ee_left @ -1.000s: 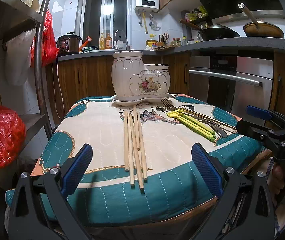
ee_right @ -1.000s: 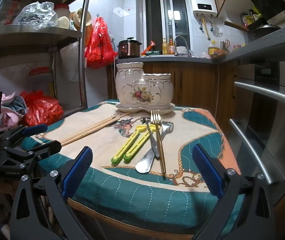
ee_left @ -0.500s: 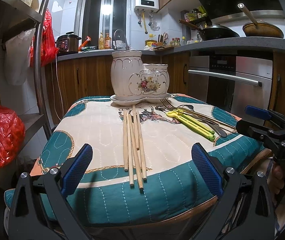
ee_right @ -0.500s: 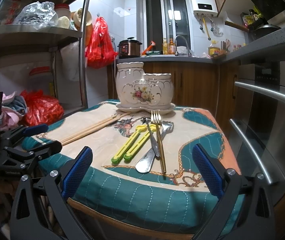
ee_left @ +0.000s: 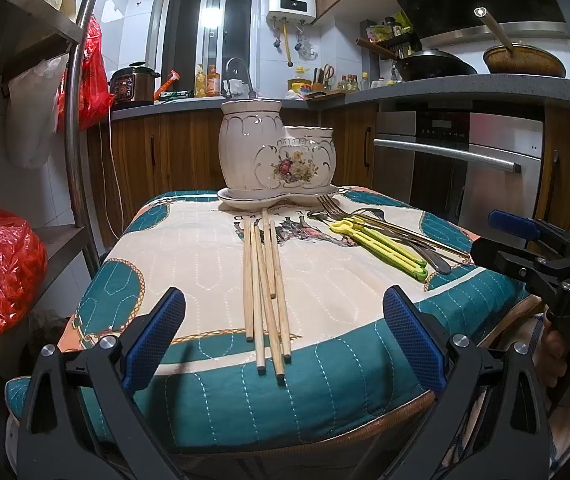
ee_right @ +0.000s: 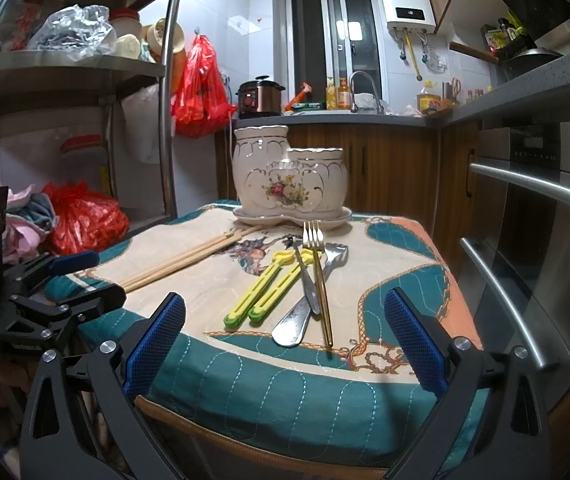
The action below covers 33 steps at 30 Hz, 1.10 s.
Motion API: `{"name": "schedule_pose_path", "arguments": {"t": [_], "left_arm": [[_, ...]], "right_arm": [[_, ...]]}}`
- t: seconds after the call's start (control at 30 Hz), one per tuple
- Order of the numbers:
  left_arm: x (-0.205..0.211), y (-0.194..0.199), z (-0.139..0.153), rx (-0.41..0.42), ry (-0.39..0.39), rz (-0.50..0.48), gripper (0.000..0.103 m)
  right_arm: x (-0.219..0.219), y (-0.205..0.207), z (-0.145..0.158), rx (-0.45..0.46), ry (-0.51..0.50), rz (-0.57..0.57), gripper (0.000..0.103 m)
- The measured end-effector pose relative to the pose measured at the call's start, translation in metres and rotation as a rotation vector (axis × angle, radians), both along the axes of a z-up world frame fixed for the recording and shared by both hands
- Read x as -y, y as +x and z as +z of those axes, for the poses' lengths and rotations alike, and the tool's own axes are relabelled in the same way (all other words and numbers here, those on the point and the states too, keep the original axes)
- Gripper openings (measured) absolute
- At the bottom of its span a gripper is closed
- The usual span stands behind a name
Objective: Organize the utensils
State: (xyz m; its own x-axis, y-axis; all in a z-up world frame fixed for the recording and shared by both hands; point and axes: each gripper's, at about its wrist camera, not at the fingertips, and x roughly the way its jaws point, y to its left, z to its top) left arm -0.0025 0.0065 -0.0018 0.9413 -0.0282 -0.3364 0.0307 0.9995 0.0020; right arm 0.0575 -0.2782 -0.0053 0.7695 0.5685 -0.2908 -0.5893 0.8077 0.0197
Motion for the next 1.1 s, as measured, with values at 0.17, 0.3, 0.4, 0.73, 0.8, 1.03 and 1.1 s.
{"name": "schedule_pose_path", "arguments": {"t": [0.17,0.3,0.4,0.73,0.8,1.03,1.1], "left_arm": [[0.001,0.001,0.0,-0.003,0.002,-0.002,0.098],[0.001,0.001,0.0,-0.005,0.003,-0.004,0.098],[0.002,0.001,0.0,-0.006,0.004,-0.005,0.098],[0.002,0.007,0.005,-0.048,0.001,-0.005,0.098],[0.001,0.009,0.009,-0.061,-0.012,-0.021,0.098],[0.001,0.021,0.023,-0.106,0.016,-0.036,0.098],[-0.001,0.026,0.025,-0.12,0.013,-0.036,0.098]], "right_arm": [[0.0,0.0,0.001,-0.003,0.004,0.001,0.099],[0.0,0.0,0.001,-0.002,0.005,0.001,0.099],[0.0,0.0,0.002,-0.001,0.007,0.005,0.099],[0.004,0.002,0.007,-0.022,0.036,0.02,0.099],[0.005,0.002,0.008,-0.03,0.043,0.02,0.099],[0.008,0.019,0.018,-0.127,0.048,0.027,0.099],[0.008,0.021,0.02,-0.128,0.039,0.02,0.099]]}}
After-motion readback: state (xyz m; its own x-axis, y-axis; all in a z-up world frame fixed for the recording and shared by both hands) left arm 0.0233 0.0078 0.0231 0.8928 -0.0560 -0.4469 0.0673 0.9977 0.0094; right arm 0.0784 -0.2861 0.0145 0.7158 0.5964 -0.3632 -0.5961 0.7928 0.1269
